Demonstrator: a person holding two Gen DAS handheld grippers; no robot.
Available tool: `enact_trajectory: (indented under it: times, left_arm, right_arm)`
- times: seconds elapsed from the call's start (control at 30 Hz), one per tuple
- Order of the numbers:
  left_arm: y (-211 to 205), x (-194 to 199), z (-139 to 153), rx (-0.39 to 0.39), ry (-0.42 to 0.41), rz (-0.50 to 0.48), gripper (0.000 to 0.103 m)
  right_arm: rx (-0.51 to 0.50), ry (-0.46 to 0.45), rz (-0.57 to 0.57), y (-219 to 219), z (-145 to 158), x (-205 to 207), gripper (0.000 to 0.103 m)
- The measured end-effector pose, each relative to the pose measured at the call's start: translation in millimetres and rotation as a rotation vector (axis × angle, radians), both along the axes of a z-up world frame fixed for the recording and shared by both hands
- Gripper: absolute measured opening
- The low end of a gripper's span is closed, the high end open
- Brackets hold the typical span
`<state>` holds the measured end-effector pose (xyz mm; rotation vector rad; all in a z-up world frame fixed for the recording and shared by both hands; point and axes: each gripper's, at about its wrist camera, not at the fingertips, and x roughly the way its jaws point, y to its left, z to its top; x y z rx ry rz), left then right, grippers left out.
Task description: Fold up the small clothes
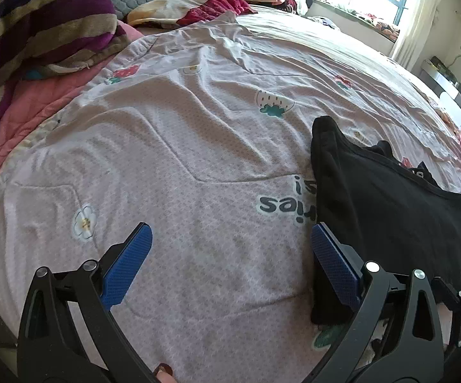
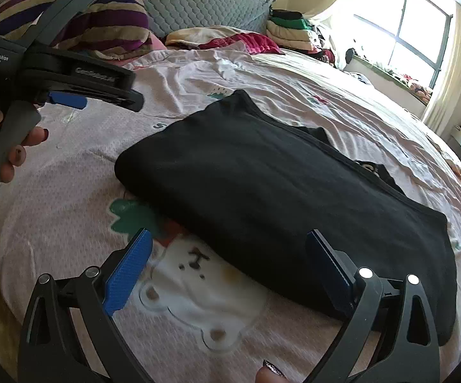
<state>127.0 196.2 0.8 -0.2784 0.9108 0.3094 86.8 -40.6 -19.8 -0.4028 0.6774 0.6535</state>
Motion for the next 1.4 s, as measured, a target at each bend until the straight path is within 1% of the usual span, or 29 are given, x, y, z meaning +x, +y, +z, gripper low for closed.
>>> enact_trajectory:
  times: [0.27, 0.47, 0.57, 0.63, 0.67, 0.7, 0.73, 0.77, 0.8, 0.83, 0.9, 0.93, 0.97, 1.0, 1.1, 1.23, 1.3, 1.4]
  left_arm:
    - [-0.4, 17.8, -1.1, -0.001, 0.001, -0.017, 0.093]
    - [-0.9, 33.2, -4.5, 0.010, 0.012, -0.030, 0.093]
    - [-0.2, 39.4, -7.0, -0.004, 0.015, -0.030, 0.093]
    - [-0.1, 43.7, -9.4, -0.018, 0.018, -0.029, 0.093]
    - [0.2, 45.7, -10.5, -0.026, 0.021, -0.028, 0.093]
    - [0.8, 48.1, -11.6, -0.038, 0.022, -0.026, 0.093]
    - [1.3, 50.0, -12.5, -0.047, 0.022, -0.026, 0.093]
    - [1.4, 52.3, -13.1, -0.055, 0.024, -0.025, 0.093]
    - [1.2, 55.5, -14.0, -0.065, 0.029, -0.026, 0.093]
    - [1.0, 57.8, -14.3, -0.074, 0.032, -0.027, 0.093]
    - [-0.5, 63.5, -14.1, -0.099, 0.032, -0.033, 0.093]
    - [-1.4, 66.5, -13.8, -0.115, 0.032, -0.037, 0.093]
    - [-2.3, 69.4, -13.4, -0.130, 0.032, -0.040, 0.093]
    - [-3.7, 72.9, -12.9, -0.154, 0.031, -0.046, 0.093]
    - [-8.4, 81.8, -11.5, -0.212, 0.032, -0.066, 0.093]
    - [-14.1, 90.9, -14.7, -0.321, 0.035, -0.093, 0.093]
    - [-18.5, 96.6, -16.9, -0.353, 0.039, -0.107, 0.093]
    - [-24.6, 104.6, -22.7, -0.383, 0.069, -0.115, 0.093]
  right_arm:
    - [-0.065, -0.023, -0.006, 22.4, -9.5, 17.2, 0.096]
    - [-0.080, -0.025, 0.012, 34.2, -12.0, 29.9, 0.096]
    - [-0.086, -0.033, 0.019, 39.4, -11.2, 36.2, 0.095]
    - [-0.096, -0.048, 0.025, 43.0, -11.0, 38.9, 0.090]
    - [-0.096, -0.055, 0.028, 44.3, -10.4, 40.2, 0.090]
    - [-0.093, -0.061, 0.032, 44.9, -9.8, 41.1, 0.087]
    - [-0.080, -0.067, 0.036, 43.9, -8.4, 42.5, 0.080]
    - [-0.064, -0.067, 0.040, 42.4, -7.1, 43.6, 0.076]
    - [-0.047, -0.064, 0.044, 40.7, -5.9, 44.8, 0.068]
    - [-0.024, -0.062, 0.047, 37.4, -3.8, 45.8, 0.063]
    - [0.017, -0.063, 0.057, 31.7, 0.3, 44.8, 0.043]
    - [0.039, -0.071, 0.058, 27.9, 3.3, 43.3, 0.038]
    - [0.056, -0.077, 0.058, 24.9, 5.6, 42.1, 0.028]
    - [0.076, -0.076, 0.068, 21.9, 8.1, 41.0, 0.016]
    - [0.091, -0.096, 0.067, 17.1, 11.5, 36.3, 0.013]
    - [0.123, -0.091, 0.056, 8.9, 15.8, 34.9, 0.012]
    - [0.140, -0.092, 0.050, 4.7, 18.5, 32.7, 0.012]
    - [0.191, -0.083, 0.034, -6.8, 24.0, 33.1, 0.011]
